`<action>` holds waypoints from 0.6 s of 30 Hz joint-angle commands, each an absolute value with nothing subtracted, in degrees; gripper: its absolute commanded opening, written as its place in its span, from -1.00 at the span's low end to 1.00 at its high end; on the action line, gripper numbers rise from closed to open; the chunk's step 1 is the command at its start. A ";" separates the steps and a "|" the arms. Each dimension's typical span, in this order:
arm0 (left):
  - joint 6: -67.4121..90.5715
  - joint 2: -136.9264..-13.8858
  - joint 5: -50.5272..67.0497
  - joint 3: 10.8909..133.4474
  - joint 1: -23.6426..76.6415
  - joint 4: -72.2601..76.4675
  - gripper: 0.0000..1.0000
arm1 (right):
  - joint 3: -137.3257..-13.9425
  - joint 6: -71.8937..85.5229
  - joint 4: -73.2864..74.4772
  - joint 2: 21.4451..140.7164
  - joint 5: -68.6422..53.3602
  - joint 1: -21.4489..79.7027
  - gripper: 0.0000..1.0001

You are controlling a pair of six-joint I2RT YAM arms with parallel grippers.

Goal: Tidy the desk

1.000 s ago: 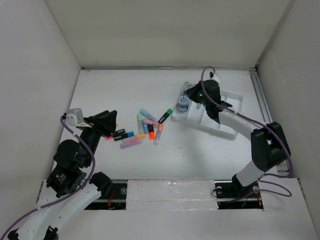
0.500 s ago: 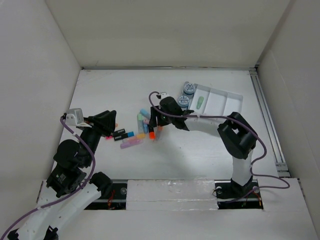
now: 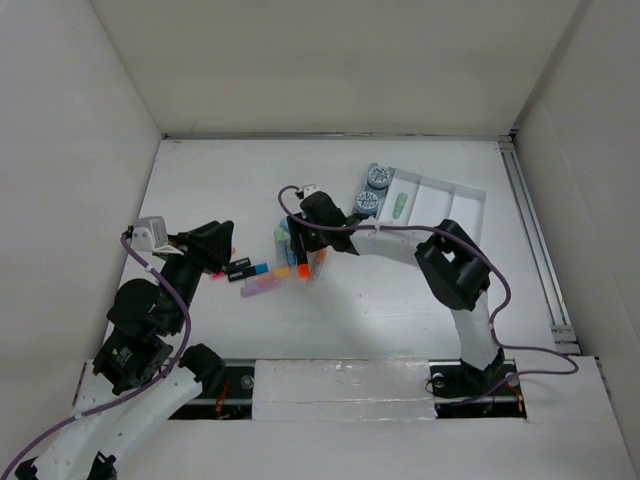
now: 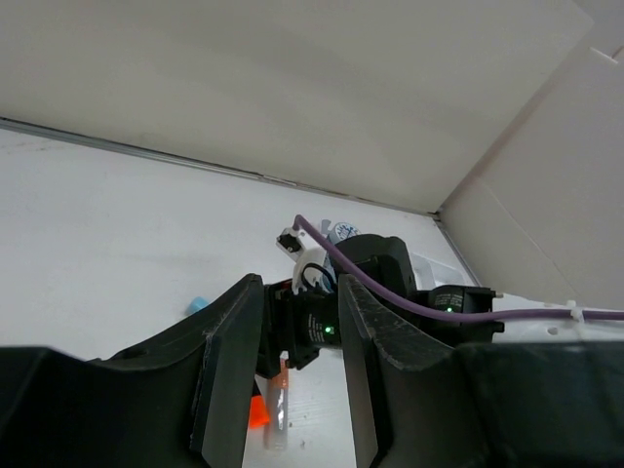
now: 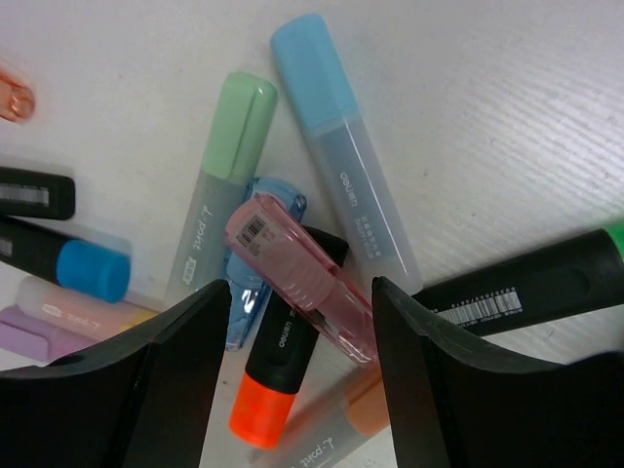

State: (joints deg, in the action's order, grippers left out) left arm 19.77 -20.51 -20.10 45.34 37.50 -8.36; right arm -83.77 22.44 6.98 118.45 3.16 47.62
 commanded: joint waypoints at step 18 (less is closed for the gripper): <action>19.16 -21.36 -19.25 44.74 37.35 -5.36 -0.33 | -84.12 22.76 6.16 117.34 7.46 49.13 -0.60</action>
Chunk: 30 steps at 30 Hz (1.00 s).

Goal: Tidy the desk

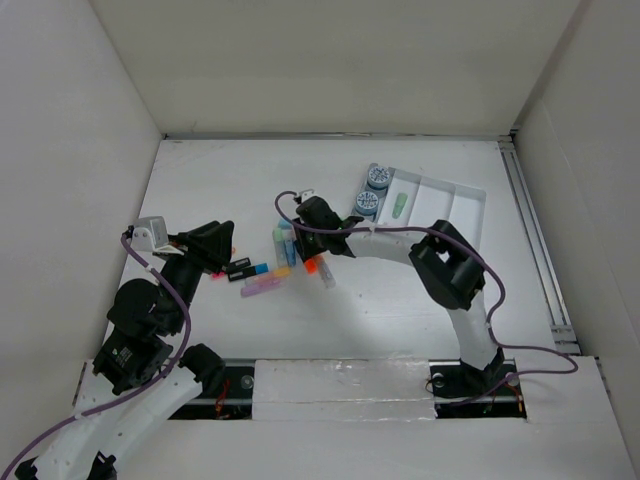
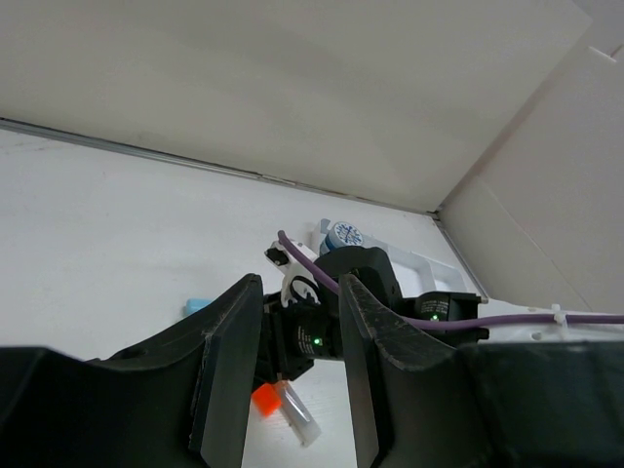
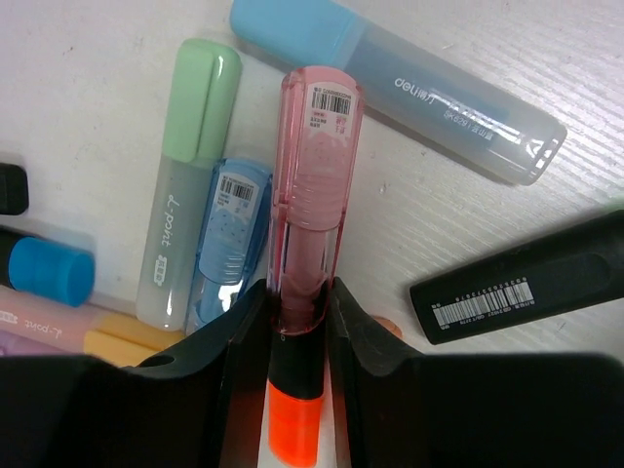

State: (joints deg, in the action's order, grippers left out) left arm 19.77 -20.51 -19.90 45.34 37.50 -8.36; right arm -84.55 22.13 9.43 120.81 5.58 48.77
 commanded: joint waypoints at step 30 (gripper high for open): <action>19.07 -20.74 -18.46 44.82 37.35 -5.45 -0.33 | -56.09 45.59 -14.05 89.03 9.67 23.57 -0.79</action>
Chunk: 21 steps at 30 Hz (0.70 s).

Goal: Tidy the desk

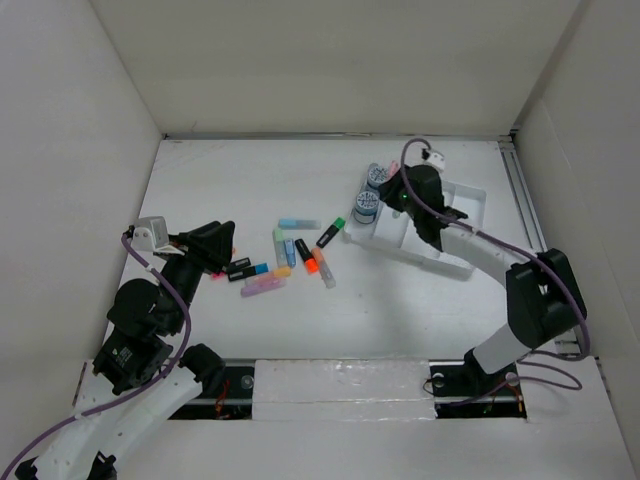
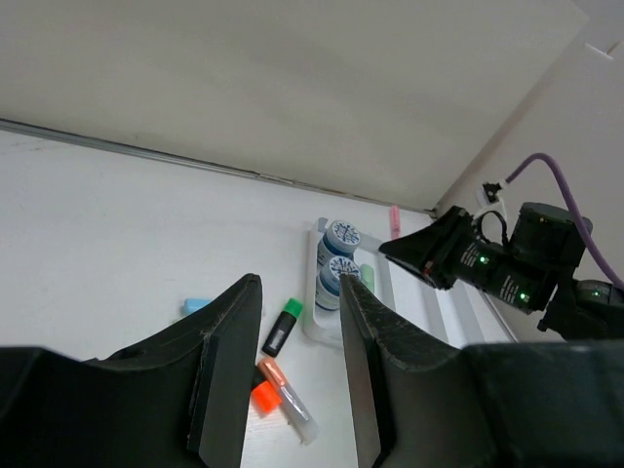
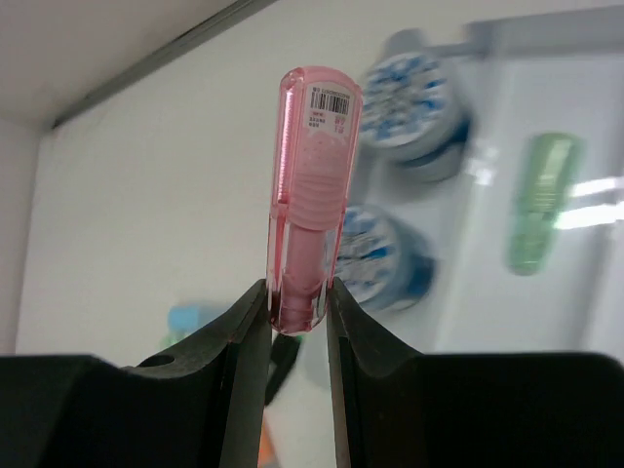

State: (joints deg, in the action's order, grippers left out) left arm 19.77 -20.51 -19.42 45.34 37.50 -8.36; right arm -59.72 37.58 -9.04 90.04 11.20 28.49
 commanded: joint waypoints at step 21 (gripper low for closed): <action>18.98 -21.09 -18.46 44.74 37.35 -5.36 -0.33 | -59.85 53.35 -11.42 96.77 2.81 14.85 0.21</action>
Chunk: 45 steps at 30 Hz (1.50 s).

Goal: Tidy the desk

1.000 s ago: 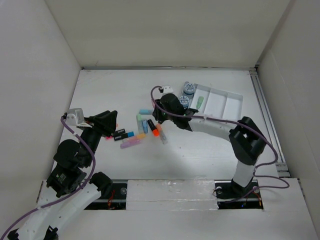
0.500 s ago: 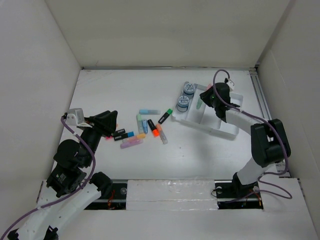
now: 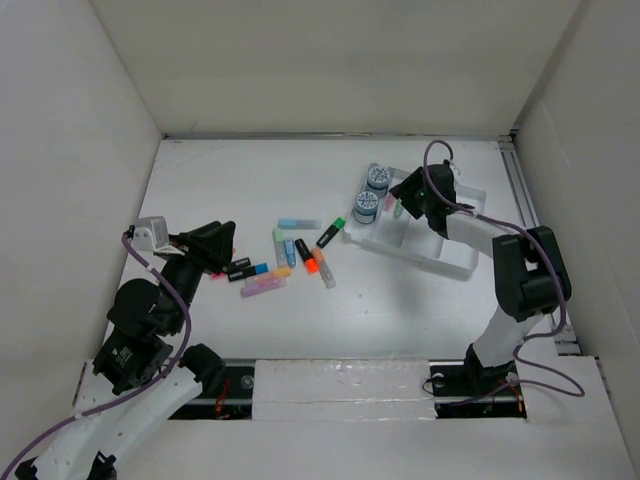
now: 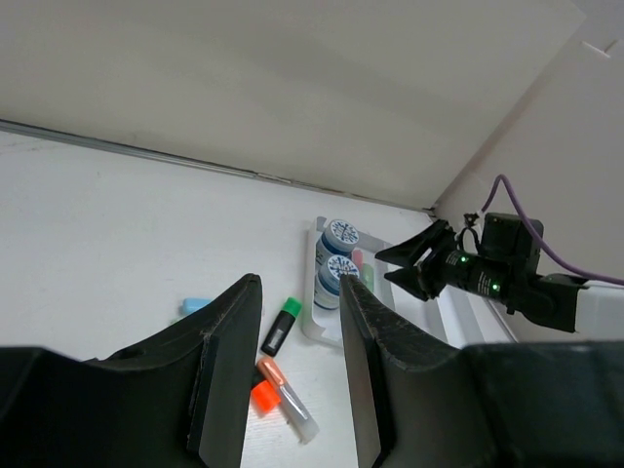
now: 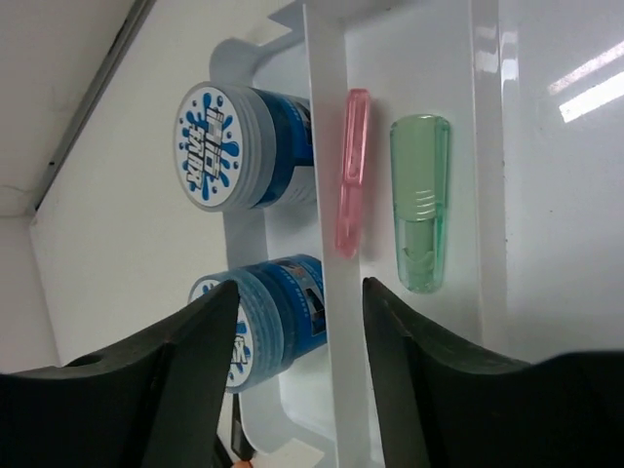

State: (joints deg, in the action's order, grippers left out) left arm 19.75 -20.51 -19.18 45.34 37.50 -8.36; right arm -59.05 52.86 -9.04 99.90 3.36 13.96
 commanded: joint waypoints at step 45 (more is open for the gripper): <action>22.32 -21.36 -24.35 45.00 37.35 -6.42 -0.20 | -86.39 43.86 3.69 125.24 30.67 57.66 -0.19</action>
